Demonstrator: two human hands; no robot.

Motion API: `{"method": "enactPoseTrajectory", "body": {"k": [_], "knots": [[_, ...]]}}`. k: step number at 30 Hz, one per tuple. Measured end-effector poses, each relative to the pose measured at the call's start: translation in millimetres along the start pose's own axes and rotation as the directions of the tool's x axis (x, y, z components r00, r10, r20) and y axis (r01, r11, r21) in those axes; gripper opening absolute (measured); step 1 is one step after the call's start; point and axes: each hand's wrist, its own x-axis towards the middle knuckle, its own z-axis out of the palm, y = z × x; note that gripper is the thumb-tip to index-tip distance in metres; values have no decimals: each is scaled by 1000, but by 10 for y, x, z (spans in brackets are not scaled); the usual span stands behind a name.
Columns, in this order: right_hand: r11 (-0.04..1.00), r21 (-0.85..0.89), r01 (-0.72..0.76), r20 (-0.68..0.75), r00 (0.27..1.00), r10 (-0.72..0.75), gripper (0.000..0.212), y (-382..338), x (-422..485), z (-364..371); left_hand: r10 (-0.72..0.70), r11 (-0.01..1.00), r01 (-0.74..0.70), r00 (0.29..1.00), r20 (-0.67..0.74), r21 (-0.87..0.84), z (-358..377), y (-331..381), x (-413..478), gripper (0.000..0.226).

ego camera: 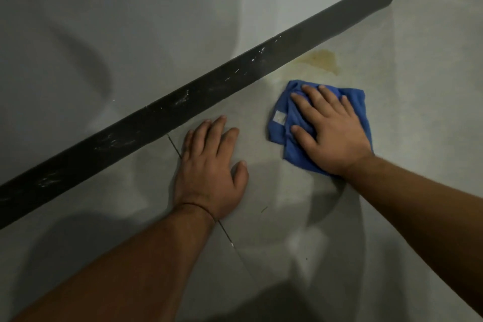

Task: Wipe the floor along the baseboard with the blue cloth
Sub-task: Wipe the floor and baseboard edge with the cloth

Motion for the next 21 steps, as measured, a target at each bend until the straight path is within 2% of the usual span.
{"method": "enactPoseTrajectory", "body": {"k": [6,8,11,13,21], "knots": [[986,7,-168,-12,986,168,72,-147,534,-68,-10,1000,9,1000,29,14,2,2,11,71],[992,2,-124,5,992,124,71,-275,584,-65,-11,1000,10,999,34,19,-7,4,15,71],[1000,13,18,15,1000,-18,67,-251,356,-58,-12,1000,12,999,35,6,-26,9,18,71],[999,18,34,11,999,-34,65,-96,159,-45,-6,1000,6,999,37,-11,-42,10,19,70],[959,60,-276,-92,955,280,68,349,287,-90,1,1000,0,999,43,-9,-26,-9,15,70]]}}
